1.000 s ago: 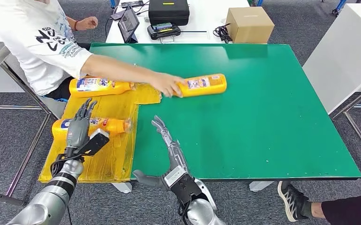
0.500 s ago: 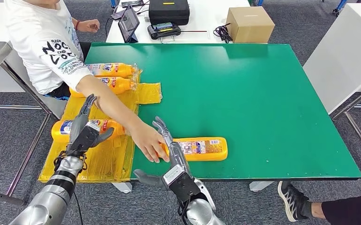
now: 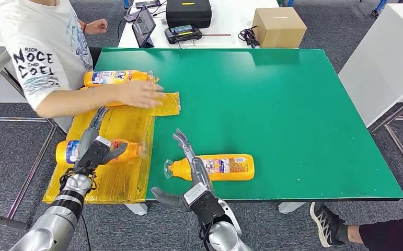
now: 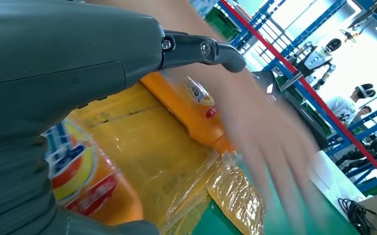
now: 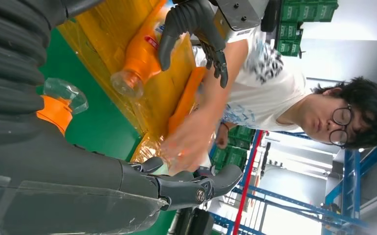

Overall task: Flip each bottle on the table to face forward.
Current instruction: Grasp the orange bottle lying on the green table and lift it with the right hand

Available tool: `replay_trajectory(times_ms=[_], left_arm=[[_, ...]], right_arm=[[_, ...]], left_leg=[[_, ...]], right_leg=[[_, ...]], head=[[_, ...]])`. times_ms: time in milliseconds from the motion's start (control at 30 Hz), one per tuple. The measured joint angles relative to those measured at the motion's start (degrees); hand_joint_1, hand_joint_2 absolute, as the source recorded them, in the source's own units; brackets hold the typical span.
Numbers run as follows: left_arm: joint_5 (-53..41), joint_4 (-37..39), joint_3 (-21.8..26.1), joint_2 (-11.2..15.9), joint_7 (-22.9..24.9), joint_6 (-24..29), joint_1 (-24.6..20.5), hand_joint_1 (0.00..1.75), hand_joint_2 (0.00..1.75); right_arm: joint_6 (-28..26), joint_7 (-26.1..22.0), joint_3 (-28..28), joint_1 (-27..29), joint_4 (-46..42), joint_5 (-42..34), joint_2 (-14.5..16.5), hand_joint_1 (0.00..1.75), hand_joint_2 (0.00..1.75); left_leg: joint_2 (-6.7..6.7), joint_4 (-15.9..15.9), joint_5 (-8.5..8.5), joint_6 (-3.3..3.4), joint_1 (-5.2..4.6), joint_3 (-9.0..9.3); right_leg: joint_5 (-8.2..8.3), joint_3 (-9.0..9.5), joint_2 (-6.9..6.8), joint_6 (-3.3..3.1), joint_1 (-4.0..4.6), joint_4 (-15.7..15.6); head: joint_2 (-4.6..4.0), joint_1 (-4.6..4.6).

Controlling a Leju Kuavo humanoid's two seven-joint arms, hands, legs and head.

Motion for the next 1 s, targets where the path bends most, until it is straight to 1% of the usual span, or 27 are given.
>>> replay_trajectory(times_ms=[367,433,500,600,667,733,867,1000], left_arm=[[-0.45,-0.11,0.02,-0.05,0.0,1.14,0.15,0.0,1.75],[0.66,-0.38,0.03,-0.15,0.0,0.4,0.35,0.0,1.75],[3.59,-0.93,0.19,-0.44,0.0,-2.45,0.55,0.0,1.75],[11.59,-3.27,1.3,-1.61,0.3,-10.42,1.31,0.0,1.75],[18.08,-7.02,1.93,-2.98,1.33,-16.56,2.56,0.0,1.75],[22.74,-11.11,2.15,-4.35,2.79,-20.39,3.88,0.0,1.75],[29.53,-17.87,2.46,-6.5,5.41,-22.68,6.3,0.0,1.75],[37.87,-26.36,2.32,-8.64,7.18,-21.49,9.89,0.0,1.75]], right_arm=[[0.02,0.02,0.0,0.0,0.06,0.0,0.0,0.0,1.75],[0.07,0.05,0.0,0.0,0.16,0.0,0.0,0.0,1.75],[0.08,0.11,0.0,0.0,0.27,0.01,0.0,0.0,1.75],[-0.39,0.24,-0.1,0.09,0.31,0.39,0.01,0.0,1.75],[-1.24,0.51,-0.56,0.48,0.07,1.34,0.02,0.0,1.75],[-1.97,0.85,-1.17,0.94,-0.39,2.33,0.02,0.0,1.75],[-4.16,1.42,-2.41,1.71,-1.5,4.84,-0.01,0.0,1.75],[-9.06,2.33,-5.23,2.92,-3.89,9.69,-0.52,0.0,1.75]], left_leg=[[0.0,0.0,0.0,0.0,0.0,-0.01],[0.0,0.0,0.0,0.0,0.0,-0.01],[-0.01,0.0,0.0,0.0,0.0,-0.02],[0.0,0.01,0.0,0.0,-0.01,-0.03],[-0.01,0.02,0.0,0.0,-0.01,-0.05],[-0.01,0.02,-0.02,0.0,-0.02,-0.09],[0.04,0.02,-0.05,-0.01,-0.02,-0.1],[0.02,0.02,-0.05,-0.01,-0.01,-0.11]], right_leg=[[0.0,-0.01,0.0,0.0,0.0,0.0],[0.0,-0.02,0.0,0.0,0.0,0.0],[0.0,-0.03,0.0,0.0,0.0,0.0],[0.0,-0.04,0.0,0.0,-0.01,-0.01],[0.0,-0.05,0.0,0.0,-0.01,-0.01],[0.0,-0.06,0.0,0.01,-0.02,-0.01],[0.0,-0.11,0.01,0.01,-0.01,-0.02],[0.0,-0.12,0.01,0.01,-0.01,-0.02]], head=[[0.0,0.0],[0.0,0.0],[0.0,-0.01],[0.0,-0.01],[0.0,-0.01],[0.0,-0.01],[0.0,-0.01],[0.0,-0.02]])
